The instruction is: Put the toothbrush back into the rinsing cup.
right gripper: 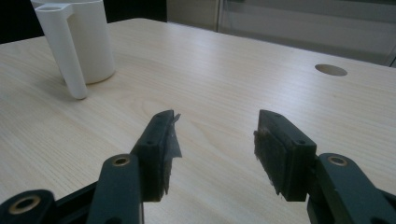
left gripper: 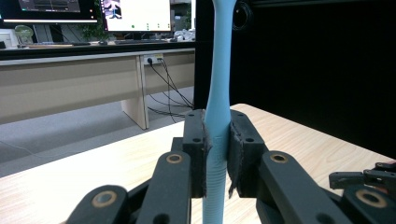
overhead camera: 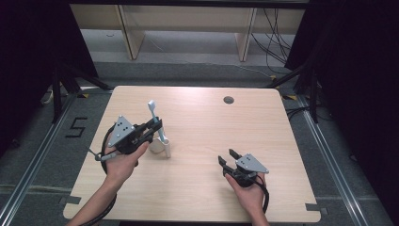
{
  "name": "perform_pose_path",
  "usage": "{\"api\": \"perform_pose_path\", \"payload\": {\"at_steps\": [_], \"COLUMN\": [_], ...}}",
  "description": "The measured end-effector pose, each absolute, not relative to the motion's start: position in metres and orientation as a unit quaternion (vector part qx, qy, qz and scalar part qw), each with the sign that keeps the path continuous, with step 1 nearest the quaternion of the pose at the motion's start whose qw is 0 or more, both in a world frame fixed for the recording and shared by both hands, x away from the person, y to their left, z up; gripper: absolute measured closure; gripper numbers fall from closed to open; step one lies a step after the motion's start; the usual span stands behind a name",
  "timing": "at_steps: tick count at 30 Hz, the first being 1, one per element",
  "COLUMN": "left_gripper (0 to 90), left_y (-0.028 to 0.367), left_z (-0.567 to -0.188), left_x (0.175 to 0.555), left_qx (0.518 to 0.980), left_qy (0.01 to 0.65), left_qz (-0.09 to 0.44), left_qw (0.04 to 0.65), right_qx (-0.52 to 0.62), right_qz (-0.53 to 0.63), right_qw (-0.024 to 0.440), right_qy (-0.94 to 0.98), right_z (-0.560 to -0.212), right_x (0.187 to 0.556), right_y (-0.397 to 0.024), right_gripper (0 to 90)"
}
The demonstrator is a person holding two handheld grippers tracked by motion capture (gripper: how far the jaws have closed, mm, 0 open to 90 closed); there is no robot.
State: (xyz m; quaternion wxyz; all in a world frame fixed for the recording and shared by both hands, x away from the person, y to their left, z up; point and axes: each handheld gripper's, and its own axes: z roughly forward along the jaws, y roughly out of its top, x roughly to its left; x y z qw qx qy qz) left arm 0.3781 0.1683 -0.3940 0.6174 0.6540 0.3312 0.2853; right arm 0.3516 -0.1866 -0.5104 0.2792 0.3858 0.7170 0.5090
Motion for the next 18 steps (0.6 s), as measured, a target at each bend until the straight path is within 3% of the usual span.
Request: {"api": "perform_pose_path", "payload": {"at_steps": [18], "left_gripper": [78.4], "left_y": [0.1576], "left_z": [-0.4029], "left_x": [0.3865], "left_qx": [0.66], "left_qy": [0.332], "left_qz": [0.287], "left_qw": [0.609], "right_qx": [0.381], "right_qz": [0.517], "right_qw": [0.284], "right_qy": [0.712], "right_z": [-0.5082], "right_x": [0.3524], "right_y": [-0.1889], "right_gripper": [48.2]}}
